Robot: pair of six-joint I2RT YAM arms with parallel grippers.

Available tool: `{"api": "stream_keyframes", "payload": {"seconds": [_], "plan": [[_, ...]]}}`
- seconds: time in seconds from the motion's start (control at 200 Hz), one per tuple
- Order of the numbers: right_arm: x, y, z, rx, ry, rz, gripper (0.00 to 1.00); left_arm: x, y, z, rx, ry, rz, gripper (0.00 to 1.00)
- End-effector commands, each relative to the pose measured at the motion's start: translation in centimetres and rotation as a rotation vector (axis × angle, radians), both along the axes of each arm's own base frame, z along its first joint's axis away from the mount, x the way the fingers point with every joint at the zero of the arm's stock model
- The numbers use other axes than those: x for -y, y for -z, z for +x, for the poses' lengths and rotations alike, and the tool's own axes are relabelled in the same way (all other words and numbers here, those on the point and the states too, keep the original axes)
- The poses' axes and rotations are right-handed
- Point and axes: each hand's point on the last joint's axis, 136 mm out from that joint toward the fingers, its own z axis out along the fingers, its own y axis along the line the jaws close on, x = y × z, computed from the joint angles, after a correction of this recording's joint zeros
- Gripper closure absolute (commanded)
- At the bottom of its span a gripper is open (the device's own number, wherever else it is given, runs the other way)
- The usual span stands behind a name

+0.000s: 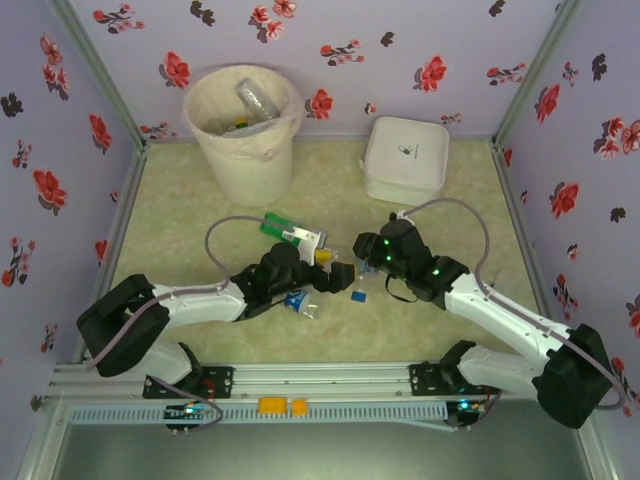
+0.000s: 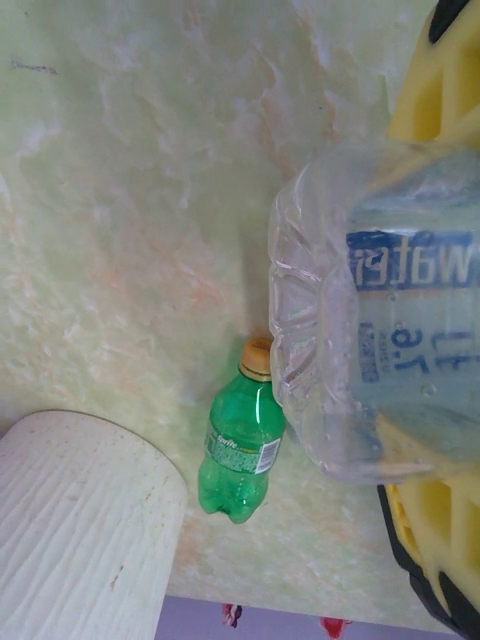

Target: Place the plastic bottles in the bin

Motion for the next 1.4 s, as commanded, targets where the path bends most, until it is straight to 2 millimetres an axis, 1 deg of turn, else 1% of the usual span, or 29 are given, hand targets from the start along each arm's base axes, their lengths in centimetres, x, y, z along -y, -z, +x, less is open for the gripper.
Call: {"api": "stream_keyframes", "payload": {"seconds": [0.0, 0.08, 0.16, 0.26, 0.35, 0.445, 0.53, 0.71, 0.845, 0.945, 1.035, 1.115, 1.175, 1.23, 1.315, 1.395], "plan": [[-0.7, -1.6, 0.3, 0.068, -0.007, 0.038, 0.56, 1.8, -4.1, -1.8, 0.02, 0.083, -0.142, 0.0], [-0.7, -2.3, 0.6, 0.09, -0.013, 0.03, 0.56, 1.9, -4.3, -2.3, 0.011, 0.099, -0.144, 0.0], [-0.5, -2.5, 0.7, 0.099, -0.012, 0.007, 0.56, 1.7, -4.5, -2.5, 0.009, 0.104, -0.146, 0.0], [-0.2, -2.6, 0.9, 0.099, -0.006, 0.001, 0.56, 1.4, -5.3, -2.8, 0.024, 0.111, -0.161, 0.0], [-0.3, -2.9, 1.0, 0.1, -0.006, 0.015, 0.56, 1.6, -6.1, -3.0, 0.048, 0.133, -0.166, 0.0], [-0.8, -4.3, 1.0, 0.123, -0.024, 0.058, 0.56, 2.3, -5.5, -2.9, 0.043, 0.154, -0.12, 0.0], [-1.2, -5.3, 0.9, 0.14, -0.037, 0.097, 0.56, 3.0, -5.5, -2.9, 0.042, 0.178, -0.127, 0.0], [-1.1, -5.4, 0.6, 0.134, -0.03, 0.121, 0.56, 4.4, -5.4, -2.9, 0.029, 0.216, -0.16, 0.03], [-1.0, -6.3, 0.4, 0.148, -0.034, 0.143, 0.56, 4.9, -5.2, -2.8, 0.028, 0.225, -0.169, 0.05], [-0.9, -7.0, 0.2, 0.157, -0.037, 0.154, 0.56, 5.2, -5.2, -2.7, 0.036, 0.231, -0.176, 0.1], [-0.7, -7.3, 0.0, 0.162, -0.037, 0.161, 0.56, 5.6, -5.2, -2.7, 0.038, 0.241, -0.174, 0.12], [-0.7, -7.6, -0.2, 0.168, -0.041, 0.178, 0.56, 5.7, -5.0, -2.5, 0.037, 0.246, -0.173, 0.11], [-0.8, -8.0, -0.2, 0.175, -0.053, 0.191, 0.56, 5.8, -5.0, -2.4, 0.036, 0.247, -0.174, 0.05], [-0.9, -8.2, -0.3, 0.177, -0.061, 0.199, 0.56, 5.9, -5.3, -2.4, 0.039, 0.253, -0.178, 0.03], [-1.2, -8.7, -0.3, 0.186, -0.08, 0.221, 0.56, 5.9, -5.8, -2.4, 0.047, 0.26, -0.184, 0.03], [-1.4, -9.1, -0.2, 0.198, -0.092, 0.235, 0.56, 5.9, -6.5, -2.5, 0.051, 0.275, -0.193, 0.06]]}}
